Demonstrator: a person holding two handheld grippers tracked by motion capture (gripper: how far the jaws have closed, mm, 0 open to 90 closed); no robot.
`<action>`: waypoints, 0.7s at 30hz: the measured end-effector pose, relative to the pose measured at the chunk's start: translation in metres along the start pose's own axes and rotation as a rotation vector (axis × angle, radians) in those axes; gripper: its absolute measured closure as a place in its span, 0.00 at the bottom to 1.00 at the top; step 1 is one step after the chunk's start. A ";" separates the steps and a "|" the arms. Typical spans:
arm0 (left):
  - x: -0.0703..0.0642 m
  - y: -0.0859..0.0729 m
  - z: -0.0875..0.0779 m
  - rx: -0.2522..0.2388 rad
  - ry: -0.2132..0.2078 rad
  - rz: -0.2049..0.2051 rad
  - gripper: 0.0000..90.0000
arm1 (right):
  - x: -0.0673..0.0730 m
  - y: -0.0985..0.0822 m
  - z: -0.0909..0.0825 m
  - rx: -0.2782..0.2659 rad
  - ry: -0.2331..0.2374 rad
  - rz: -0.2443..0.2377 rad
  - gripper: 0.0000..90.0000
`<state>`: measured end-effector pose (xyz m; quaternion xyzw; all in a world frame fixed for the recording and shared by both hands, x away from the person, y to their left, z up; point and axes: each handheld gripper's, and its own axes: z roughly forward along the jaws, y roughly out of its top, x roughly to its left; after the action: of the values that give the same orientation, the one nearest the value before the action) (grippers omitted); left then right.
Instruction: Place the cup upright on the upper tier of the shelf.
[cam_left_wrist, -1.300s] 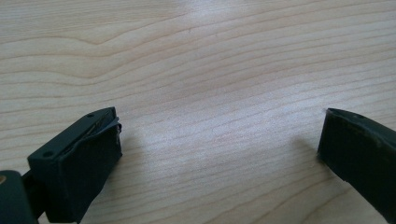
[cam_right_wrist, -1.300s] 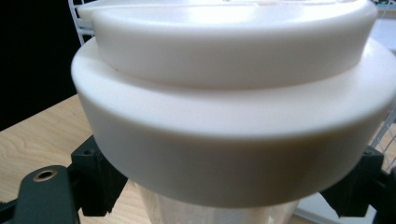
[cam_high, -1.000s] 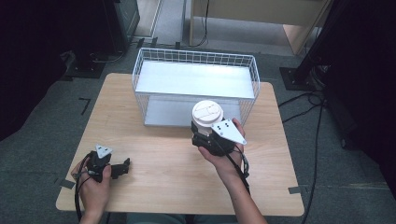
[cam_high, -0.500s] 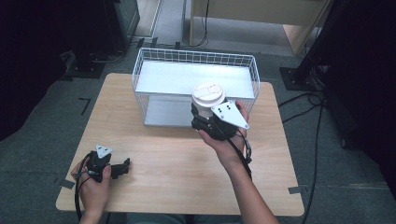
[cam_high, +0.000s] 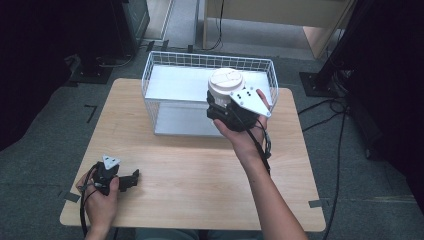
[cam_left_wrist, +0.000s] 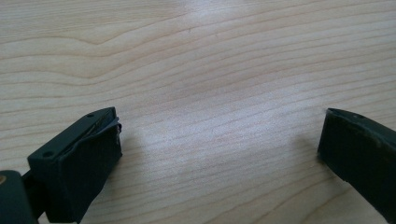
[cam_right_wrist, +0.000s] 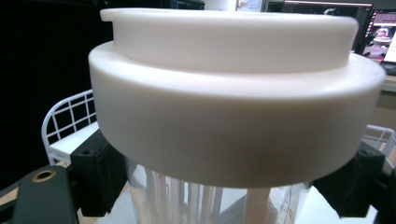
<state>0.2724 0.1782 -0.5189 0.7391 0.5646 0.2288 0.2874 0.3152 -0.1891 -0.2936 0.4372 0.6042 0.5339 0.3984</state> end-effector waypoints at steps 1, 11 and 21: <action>0.000 0.000 0.000 -0.001 0.000 -0.001 0.00 | 0.000 0.002 0.001 -0.003 -0.002 0.002 0.17; 0.000 0.000 0.000 -0.002 0.000 -0.001 0.00 | -0.003 0.022 0.017 -0.023 -0.021 0.001 0.17; 0.000 0.000 0.000 0.001 -0.001 -0.001 0.00 | -0.015 0.023 0.046 0.005 -0.057 0.039 0.17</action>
<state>0.2723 0.1782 -0.5188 0.7391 0.5649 0.2281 0.2874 0.3658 -0.1888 -0.2754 0.4647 0.5854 0.5275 0.4038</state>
